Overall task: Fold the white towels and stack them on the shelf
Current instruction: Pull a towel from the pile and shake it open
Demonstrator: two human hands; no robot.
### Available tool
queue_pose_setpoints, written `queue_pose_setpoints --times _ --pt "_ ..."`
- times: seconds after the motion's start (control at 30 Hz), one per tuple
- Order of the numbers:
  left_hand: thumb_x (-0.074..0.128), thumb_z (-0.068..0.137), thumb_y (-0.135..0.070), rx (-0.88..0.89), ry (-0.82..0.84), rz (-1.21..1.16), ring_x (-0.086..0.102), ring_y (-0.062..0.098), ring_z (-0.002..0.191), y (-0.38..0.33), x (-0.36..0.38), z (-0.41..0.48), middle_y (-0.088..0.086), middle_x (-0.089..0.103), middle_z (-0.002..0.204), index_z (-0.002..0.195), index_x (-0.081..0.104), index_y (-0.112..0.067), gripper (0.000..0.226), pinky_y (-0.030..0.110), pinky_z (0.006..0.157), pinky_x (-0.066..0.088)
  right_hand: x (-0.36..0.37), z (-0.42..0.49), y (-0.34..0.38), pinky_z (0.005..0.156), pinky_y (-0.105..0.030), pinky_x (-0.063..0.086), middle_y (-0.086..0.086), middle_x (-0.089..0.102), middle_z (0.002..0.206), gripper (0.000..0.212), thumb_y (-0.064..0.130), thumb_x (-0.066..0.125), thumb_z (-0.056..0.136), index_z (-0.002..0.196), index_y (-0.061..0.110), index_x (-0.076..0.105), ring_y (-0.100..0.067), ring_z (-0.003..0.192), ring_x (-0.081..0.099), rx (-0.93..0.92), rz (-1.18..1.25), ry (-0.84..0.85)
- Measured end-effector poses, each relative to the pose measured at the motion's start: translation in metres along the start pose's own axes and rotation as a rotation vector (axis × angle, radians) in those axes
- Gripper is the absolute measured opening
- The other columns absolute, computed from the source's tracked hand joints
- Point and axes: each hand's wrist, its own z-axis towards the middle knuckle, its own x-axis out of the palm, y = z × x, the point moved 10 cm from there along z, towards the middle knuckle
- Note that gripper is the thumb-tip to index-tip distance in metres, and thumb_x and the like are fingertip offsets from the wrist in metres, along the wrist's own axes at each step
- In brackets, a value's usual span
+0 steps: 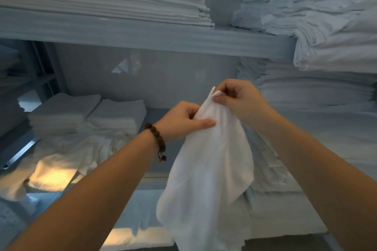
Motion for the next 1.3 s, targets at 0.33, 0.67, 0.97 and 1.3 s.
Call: queue_pose_setpoints --times 0.33,0.67,0.97,1.3 --pt "0.072 0.081 -0.03 -0.037 0.026 0.267 0.051 0.015 0.066 0.02 -0.005 -0.035 0.008 0.059 0.069 0.077 0.074 -0.007 0.023 0.039 0.065 0.044 -0.006 -0.003 -0.002 0.06 -0.029 0.033 -0.008 0.054 0.067 0.012 0.005 0.067 0.081 0.074 0.011 0.06 -0.017 0.064 0.046 -0.039 -0.205 -0.119" --pt "0.07 0.082 -0.03 -0.135 -0.035 0.412 0.03 0.007 0.046 0.098 -0.035 -0.051 -0.009 0.031 0.048 0.046 0.049 -0.02 0.043 0.024 0.051 0.026 0.037 0.002 -0.061 0.058 -0.022 0.033 -0.01 0.058 0.074 0.009 0.007 0.069 0.08 0.078 0.001 0.063 -0.018 0.072 0.05 0.146 -0.372 -0.07" --pt "0.071 0.08 -0.038 -0.222 -0.016 0.357 0.062 0.008 0.079 0.165 -0.031 -0.086 -0.011 0.068 0.081 0.087 0.073 -0.02 0.019 0.03 0.075 0.05 0.064 0.021 -0.074 0.07 -0.028 0.037 -0.011 0.056 0.076 0.008 0.006 0.068 0.081 0.078 0.002 0.062 -0.019 0.073 0.048 0.209 -0.236 -0.096" --pt "0.071 0.078 -0.043 -0.288 0.026 0.302 0.061 0.019 0.081 0.205 -0.037 -0.098 0.006 0.068 0.085 0.091 0.074 -0.01 0.035 0.032 0.076 0.052 0.041 0.038 -0.102 0.056 -0.015 0.036 -0.008 0.054 0.079 0.015 0.012 0.069 0.082 0.088 -0.002 0.066 -0.017 0.075 0.046 0.341 -0.344 -0.252"
